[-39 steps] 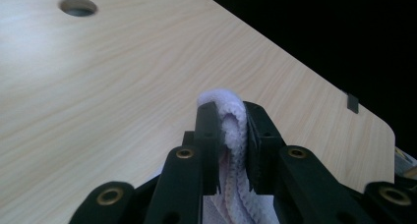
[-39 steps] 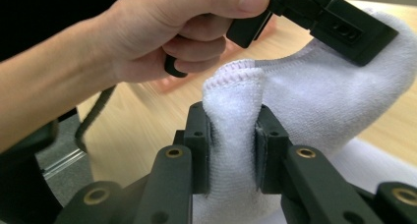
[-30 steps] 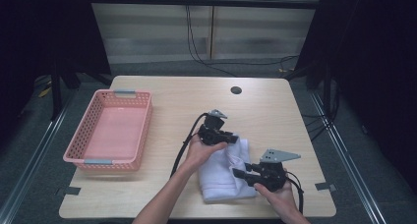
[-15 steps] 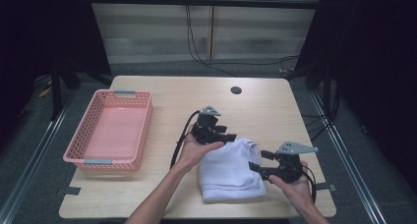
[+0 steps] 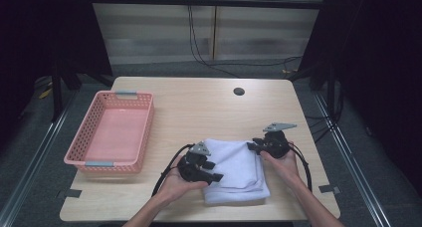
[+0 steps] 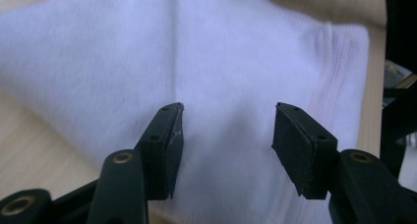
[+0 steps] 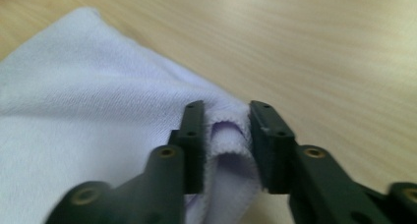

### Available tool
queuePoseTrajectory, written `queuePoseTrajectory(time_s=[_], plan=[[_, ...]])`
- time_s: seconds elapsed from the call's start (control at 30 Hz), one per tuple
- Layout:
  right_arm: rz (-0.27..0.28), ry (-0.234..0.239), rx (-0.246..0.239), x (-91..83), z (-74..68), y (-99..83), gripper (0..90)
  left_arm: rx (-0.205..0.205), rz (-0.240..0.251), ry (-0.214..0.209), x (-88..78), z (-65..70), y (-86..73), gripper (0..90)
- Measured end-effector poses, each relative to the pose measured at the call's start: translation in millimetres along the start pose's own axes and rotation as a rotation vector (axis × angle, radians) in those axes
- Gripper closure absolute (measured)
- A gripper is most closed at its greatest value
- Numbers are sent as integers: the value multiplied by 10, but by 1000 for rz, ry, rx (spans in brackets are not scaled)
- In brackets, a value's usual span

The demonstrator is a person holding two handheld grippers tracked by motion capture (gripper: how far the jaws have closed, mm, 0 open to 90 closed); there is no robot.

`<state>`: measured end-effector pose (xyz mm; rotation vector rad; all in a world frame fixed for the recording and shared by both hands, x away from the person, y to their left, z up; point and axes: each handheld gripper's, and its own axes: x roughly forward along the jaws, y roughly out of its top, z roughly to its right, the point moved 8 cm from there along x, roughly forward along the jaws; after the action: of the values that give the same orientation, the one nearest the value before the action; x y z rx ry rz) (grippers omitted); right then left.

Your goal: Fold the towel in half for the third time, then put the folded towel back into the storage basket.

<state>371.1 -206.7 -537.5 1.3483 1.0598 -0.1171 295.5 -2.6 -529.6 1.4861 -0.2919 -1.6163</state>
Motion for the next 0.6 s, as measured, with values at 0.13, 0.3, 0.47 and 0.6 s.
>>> queuePoseTrajectory(time_s=[0.13,0.3,0.47,0.6], plan=[[-61,3,-11,3,15,-92,698,-2,1,10,-74,55,-107,411],[-41,-25,-30,-15,70,-74,395,-25,11,-36,-275,186,-264,341],[16,69,-6,-3,19,46,287,-26,6,-33,-321,245,-457,289],[-34,119,-46,105,-91,48,234,-37,-38,-20,-210,179,-487,274]])
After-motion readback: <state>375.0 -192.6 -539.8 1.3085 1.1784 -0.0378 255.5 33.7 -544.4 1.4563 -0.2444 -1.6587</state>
